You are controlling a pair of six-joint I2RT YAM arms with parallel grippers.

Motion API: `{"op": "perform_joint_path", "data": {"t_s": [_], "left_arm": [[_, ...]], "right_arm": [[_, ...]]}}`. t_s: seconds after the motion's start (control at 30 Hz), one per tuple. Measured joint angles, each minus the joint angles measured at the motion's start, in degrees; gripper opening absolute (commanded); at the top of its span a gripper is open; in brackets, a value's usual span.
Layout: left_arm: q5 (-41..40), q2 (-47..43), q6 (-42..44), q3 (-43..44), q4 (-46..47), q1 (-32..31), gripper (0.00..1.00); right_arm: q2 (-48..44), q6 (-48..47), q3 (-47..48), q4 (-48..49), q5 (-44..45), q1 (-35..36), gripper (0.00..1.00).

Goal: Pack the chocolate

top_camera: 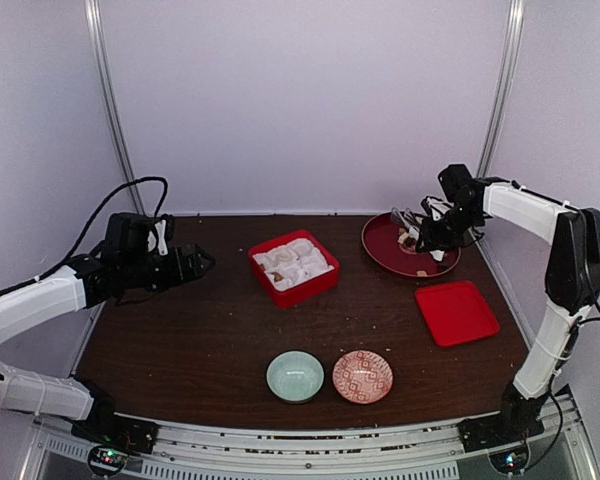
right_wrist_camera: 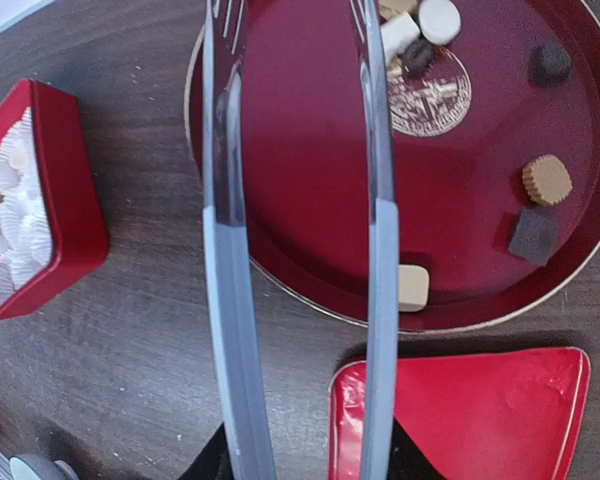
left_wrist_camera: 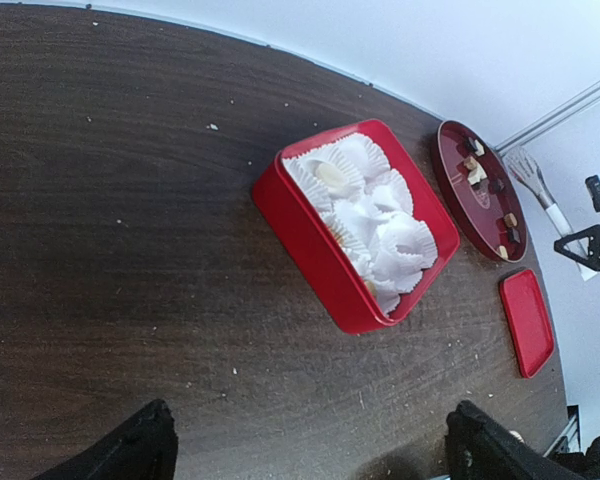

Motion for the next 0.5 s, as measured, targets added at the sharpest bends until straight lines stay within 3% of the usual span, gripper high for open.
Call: {"op": "perform_joint_path", "data": {"t_s": [0.5], "left_arm": [[-0.1,0.2,0.0,0.0,0.0,0.0,0.96]], "right_arm": [[4.1,-0.1,-2.8,1.7,0.5,-1.9,0.33]]}}
